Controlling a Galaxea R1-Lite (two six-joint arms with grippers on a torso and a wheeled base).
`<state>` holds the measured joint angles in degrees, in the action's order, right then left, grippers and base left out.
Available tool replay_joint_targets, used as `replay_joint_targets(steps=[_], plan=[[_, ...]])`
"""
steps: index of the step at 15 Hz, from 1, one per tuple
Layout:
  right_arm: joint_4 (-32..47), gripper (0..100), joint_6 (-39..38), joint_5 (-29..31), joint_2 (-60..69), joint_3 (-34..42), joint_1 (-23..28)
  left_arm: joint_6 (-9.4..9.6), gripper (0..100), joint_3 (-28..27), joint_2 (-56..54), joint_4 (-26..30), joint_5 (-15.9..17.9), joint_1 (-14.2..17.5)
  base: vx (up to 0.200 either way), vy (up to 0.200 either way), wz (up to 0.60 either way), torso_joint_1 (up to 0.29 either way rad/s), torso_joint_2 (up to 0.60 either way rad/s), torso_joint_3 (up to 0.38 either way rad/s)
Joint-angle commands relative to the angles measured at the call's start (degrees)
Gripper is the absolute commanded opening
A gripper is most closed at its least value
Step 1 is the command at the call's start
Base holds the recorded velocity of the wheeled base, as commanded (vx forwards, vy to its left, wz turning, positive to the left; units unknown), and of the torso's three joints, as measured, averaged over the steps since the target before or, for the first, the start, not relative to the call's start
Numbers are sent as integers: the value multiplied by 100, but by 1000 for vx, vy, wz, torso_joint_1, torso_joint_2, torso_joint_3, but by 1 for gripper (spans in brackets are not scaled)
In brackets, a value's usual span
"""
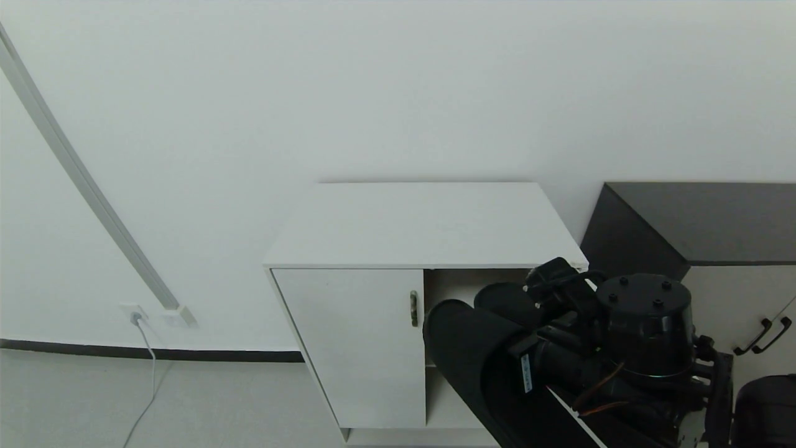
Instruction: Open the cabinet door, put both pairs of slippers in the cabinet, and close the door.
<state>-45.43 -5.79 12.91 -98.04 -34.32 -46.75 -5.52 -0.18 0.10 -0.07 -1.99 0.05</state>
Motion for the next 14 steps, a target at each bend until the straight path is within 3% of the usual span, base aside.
replay_joint_targets(steps=[1,14], plan=[[-1,0,-1,1,-14,13,-9,-1,0,1,-1,-1,-3,4,0,0,0,-178,383,217],[-36,0,52,10,-14,39,-62,-1,0,1,-1,-1,-3,4,0,0,0,-210,511,298]])
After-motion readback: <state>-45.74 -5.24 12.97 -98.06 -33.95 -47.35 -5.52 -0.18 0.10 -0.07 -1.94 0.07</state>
